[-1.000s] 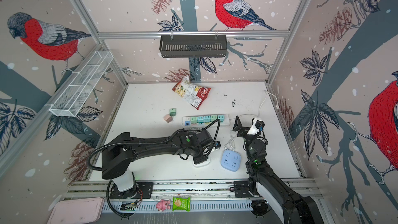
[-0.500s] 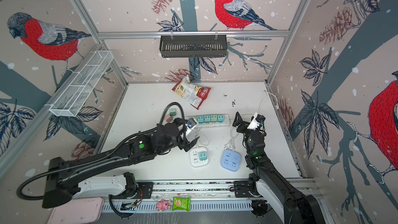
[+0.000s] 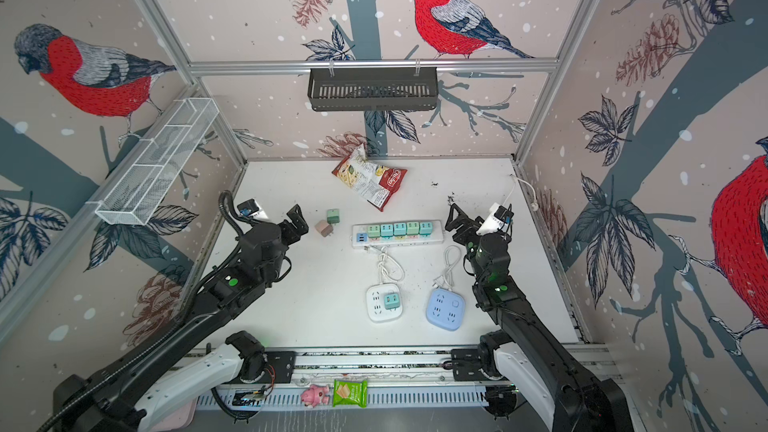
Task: Insert the plug
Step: 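Open the left gripper and lift it off while the right gripper rises, then reach the right gripper to the loose green adapter and close on it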
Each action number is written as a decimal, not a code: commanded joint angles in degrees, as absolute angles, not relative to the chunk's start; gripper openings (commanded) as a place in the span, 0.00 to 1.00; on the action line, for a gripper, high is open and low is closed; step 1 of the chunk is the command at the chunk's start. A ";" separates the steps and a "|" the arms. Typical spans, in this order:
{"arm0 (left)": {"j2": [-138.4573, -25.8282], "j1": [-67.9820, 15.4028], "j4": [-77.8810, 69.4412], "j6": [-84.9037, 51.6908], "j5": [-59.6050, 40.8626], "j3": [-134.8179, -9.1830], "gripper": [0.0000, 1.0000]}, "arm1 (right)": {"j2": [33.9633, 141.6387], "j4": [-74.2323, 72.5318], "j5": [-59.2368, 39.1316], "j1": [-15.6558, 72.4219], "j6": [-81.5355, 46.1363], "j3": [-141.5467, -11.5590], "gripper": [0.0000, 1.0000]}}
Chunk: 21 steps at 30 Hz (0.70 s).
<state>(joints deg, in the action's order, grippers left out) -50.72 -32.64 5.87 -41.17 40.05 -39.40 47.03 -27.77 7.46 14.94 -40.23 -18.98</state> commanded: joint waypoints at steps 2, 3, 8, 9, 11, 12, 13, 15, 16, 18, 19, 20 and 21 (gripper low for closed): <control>-52.30 -32.31 15.73 -59.25 51.81 -41.81 0.97 | 46.42 -29.95 3.56 15.01 -34.51 -18.20 1.00; -51.94 -32.26 16.69 -62.53 53.93 -41.11 0.97 | 47.01 -30.37 3.11 15.11 -33.97 -18.26 1.00; -49.11 -31.94 3.88 -49.23 54.48 -34.11 0.97 | 53.01 -28.60 1.89 14.87 -35.15 -21.07 0.99; -49.42 -31.41 3.20 -49.01 53.27 -34.01 0.97 | 54.36 -27.06 0.31 14.85 -34.86 -22.56 0.99; -51.17 -29.69 -0.18 -44.80 48.43 -33.74 0.97 | 57.59 -26.10 -4.20 15.33 -33.01 -25.17 0.99; -52.61 -28.99 -0.80 -44.16 46.65 -33.81 0.97 | 59.11 -26.59 -6.98 15.59 -32.00 -25.95 0.99; -53.91 -28.32 -0.90 -44.17 45.14 -34.03 0.96 | 60.34 -26.41 -8.24 16.37 -31.32 -26.97 1.00; -57.24 -26.02 -0.27 -44.90 40.61 -35.07 0.96 | 62.83 -23.16 -5.43 20.43 -29.36 -30.19 1.00; -58.64 -24.81 -0.06 -45.14 38.22 -35.46 0.96 | 63.81 -21.65 -2.51 23.14 -28.18 -31.66 1.00; -61.79 -22.08 0.04 -45.90 33.05 -36.28 0.96 | 66.17 -18.33 6.48 30.43 -25.82 -35.11 0.99; -63.31 -21.18 0.12 -45.88 31.14 -36.86 0.96 | 67.46 -17.04 10.03 33.48 -25.24 -36.65 1.00; -65.34 -20.31 0.92 -46.19 29.70 -37.78 0.96 | 69.23 -15.49 13.23 36.55 -25.11 -38.61 0.99; -67.03 -20.04 1.67 -46.35 28.78 -38.73 0.96 | 71.10 -14.00 15.34 39.13 -25.41 -40.61 1.00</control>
